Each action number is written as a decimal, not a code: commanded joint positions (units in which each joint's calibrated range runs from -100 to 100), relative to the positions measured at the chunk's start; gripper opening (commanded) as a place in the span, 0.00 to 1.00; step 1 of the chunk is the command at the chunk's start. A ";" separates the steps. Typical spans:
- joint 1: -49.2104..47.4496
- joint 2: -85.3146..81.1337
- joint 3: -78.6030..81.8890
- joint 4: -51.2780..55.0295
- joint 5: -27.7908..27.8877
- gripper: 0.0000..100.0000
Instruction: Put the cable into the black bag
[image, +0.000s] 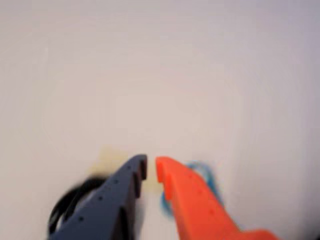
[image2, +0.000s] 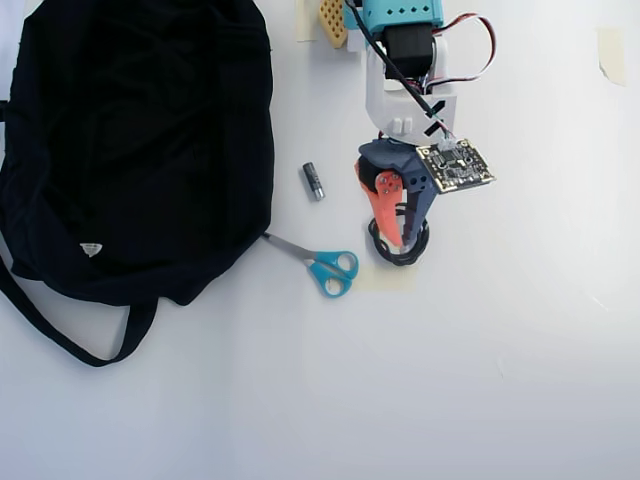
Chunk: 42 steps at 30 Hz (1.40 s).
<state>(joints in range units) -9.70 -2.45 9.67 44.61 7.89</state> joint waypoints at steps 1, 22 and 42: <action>-1.37 -1.37 -1.13 7.41 0.40 0.02; -5.71 0.46 4.62 13.96 0.40 0.03; -5.04 16.39 -11.83 17.32 7.00 0.23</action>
<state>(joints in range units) -14.99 12.99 4.01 59.73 12.97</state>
